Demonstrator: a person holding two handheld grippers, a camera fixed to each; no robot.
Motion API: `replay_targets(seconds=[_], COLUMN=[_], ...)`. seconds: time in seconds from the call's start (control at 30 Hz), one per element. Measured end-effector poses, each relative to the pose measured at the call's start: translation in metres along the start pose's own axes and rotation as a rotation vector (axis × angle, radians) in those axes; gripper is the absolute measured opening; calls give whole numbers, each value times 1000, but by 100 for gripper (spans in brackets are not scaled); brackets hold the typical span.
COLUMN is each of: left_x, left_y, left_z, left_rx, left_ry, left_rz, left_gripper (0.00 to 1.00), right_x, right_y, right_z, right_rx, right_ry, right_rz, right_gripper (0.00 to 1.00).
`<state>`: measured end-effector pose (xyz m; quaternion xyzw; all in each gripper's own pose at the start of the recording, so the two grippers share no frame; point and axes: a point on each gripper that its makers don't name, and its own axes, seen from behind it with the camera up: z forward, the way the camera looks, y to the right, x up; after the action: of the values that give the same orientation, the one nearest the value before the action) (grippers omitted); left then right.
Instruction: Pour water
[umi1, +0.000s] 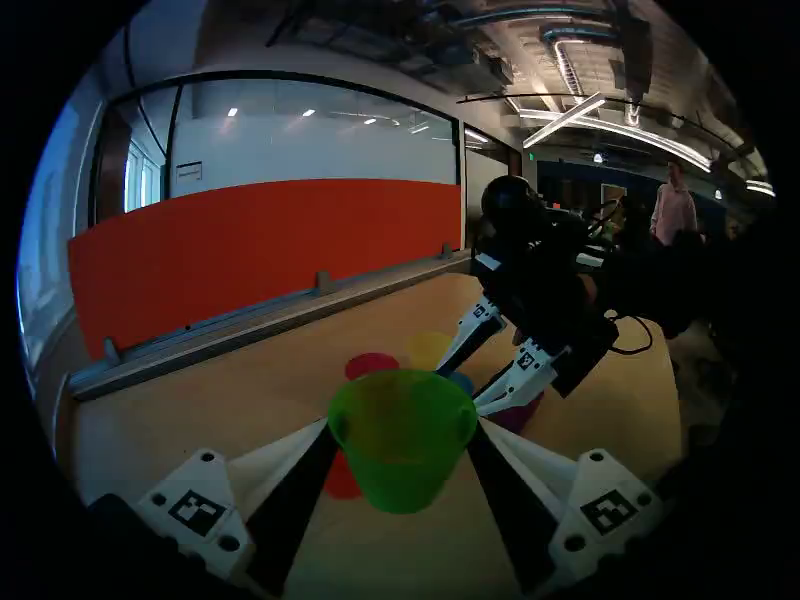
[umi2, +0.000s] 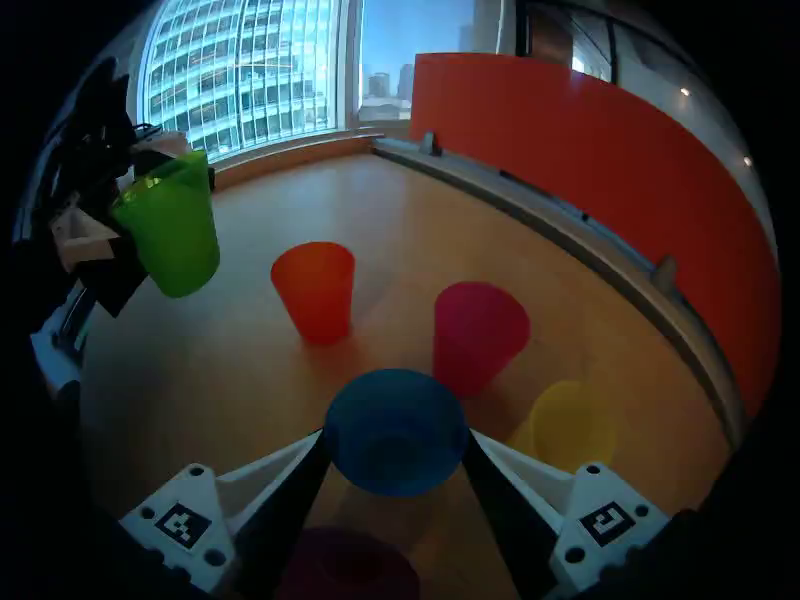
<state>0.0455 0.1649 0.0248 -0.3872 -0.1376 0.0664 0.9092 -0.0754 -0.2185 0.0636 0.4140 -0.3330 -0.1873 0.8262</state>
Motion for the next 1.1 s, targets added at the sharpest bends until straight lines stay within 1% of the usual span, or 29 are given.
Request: replay_targets(seconds=[0.27, 0.4, 0.57, 0.9, 1.1], left_x=[0, 1, 3, 4, 6], left_y=[1, 2, 5, 11, 16], left_z=[-1, -1, 0, 1, 2], left_rx=[4, 5, 6, 1, -7], left_ry=[0, 1, 0, -1, 1], left_rz=[6, 10, 19, 28, 32], left_gripper=[87, 87, 87, 87, 87], right_x=[10, 17, 25, 52, 66], right_y=[-1, -3, 1, 5, 8], right_z=[-16, -27, -42, -80, -99], right_rx=[-1, -6, -25, -57, -75], right_ry=[63, 106, 158, 310, 386], right_rz=[21, 22, 29, 59, 69], right_gripper=[92, 92, 92, 92, 92])
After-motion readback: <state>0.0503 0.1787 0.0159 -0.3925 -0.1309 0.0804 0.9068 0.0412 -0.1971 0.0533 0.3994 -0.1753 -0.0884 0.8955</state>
